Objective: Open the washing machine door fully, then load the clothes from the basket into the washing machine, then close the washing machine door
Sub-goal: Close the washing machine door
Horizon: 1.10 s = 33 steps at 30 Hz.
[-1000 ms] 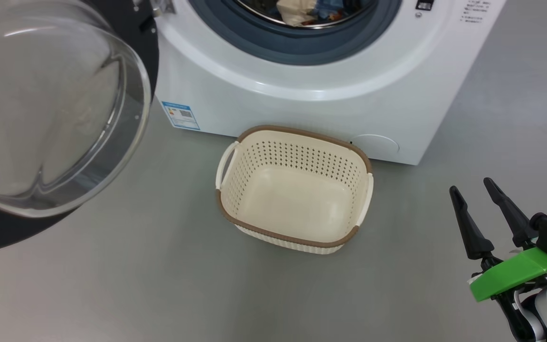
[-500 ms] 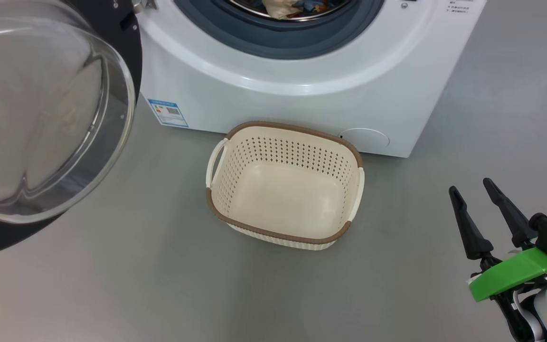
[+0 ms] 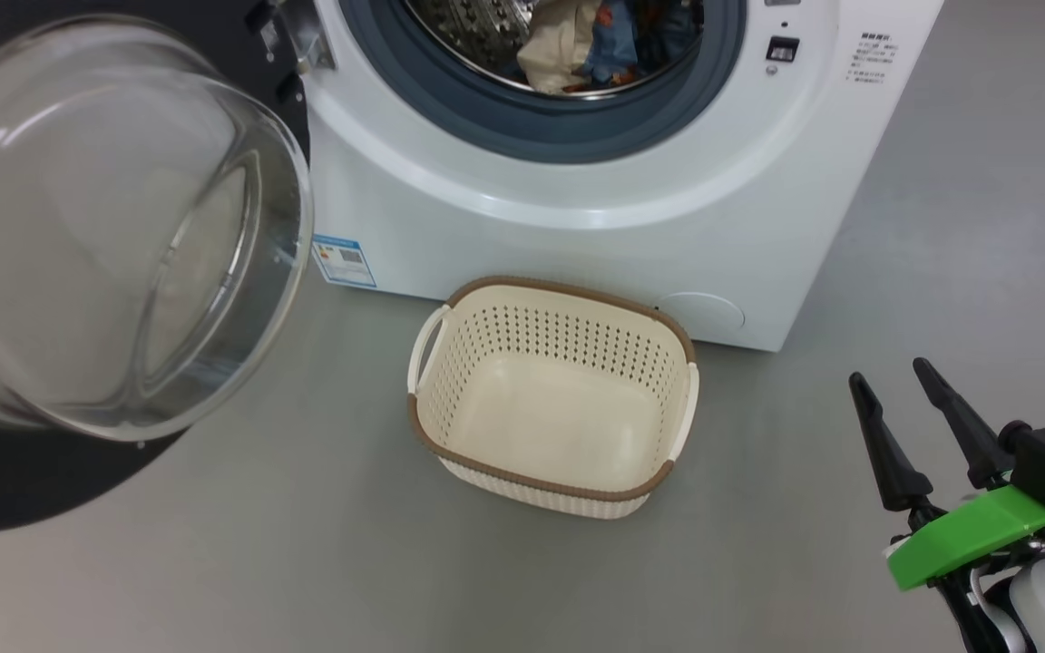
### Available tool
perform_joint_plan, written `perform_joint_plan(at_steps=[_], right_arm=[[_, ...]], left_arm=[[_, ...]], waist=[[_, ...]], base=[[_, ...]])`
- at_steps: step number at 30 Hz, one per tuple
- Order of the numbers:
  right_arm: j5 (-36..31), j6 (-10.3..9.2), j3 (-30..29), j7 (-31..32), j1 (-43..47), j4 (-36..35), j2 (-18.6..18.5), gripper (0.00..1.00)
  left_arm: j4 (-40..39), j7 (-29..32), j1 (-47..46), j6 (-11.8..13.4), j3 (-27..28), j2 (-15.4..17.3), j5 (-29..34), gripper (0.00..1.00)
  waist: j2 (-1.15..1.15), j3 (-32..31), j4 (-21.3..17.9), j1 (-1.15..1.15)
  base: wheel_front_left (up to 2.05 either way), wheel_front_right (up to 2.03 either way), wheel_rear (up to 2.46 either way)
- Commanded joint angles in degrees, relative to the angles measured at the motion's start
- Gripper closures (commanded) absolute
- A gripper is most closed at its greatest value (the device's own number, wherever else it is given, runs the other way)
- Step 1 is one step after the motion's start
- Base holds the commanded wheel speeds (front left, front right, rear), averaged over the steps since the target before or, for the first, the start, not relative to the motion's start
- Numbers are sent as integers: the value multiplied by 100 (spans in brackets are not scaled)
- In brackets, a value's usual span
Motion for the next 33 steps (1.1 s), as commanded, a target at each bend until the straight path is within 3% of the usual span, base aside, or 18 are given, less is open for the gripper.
perform_joint_plan(at_steps=[1,11,18,33], right_arm=[[-17,42,118,-46,106,-93,-63,0],[95,42,135,-46,329,-24,96,0],[122,42,128,-46,464,-6,197,0],[154,42,61,-46,531,-20,285,0]], left_arm=[[-163,186,145,-48,-42,133,-29,100],[-967,1477,750,-74,-282,-104,-272,100],[-2010,2327,1183,115,-437,-480,-532,100],[-4501,3213,2082,931,-631,-1347,-1038,100]], waist=[[0,-136,31,0],[0,-614,111,0],[0,-816,141,0],[0,-963,-233,0]], base=[[0,0,0],[0,0,0],[0,0,0],[0,0,0]])
